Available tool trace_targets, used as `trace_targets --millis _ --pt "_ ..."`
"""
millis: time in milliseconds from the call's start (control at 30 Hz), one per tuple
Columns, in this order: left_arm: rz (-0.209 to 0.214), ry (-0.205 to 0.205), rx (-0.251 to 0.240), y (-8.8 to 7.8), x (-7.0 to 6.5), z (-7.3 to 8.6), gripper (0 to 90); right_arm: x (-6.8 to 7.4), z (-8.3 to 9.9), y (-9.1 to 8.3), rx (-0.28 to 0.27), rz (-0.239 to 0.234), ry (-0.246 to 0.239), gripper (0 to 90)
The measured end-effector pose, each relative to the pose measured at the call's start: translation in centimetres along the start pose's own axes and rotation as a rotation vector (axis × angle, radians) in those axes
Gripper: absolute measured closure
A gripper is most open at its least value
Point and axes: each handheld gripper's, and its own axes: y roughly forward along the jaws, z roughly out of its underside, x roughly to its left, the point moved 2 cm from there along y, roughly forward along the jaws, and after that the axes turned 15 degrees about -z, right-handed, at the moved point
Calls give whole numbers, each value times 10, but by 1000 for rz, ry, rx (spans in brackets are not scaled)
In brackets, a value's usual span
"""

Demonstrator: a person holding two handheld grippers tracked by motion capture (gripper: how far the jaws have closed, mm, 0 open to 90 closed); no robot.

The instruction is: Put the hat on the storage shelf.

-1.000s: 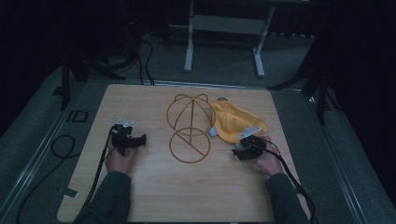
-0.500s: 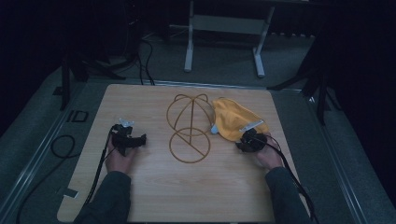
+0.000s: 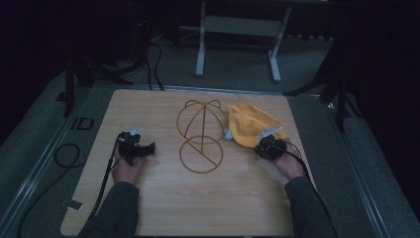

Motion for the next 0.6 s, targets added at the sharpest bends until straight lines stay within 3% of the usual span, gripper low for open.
trace_targets --millis 600 --pt "0 0 1 0 0 0 145 11 -11 -39 -61 22 -52 815"
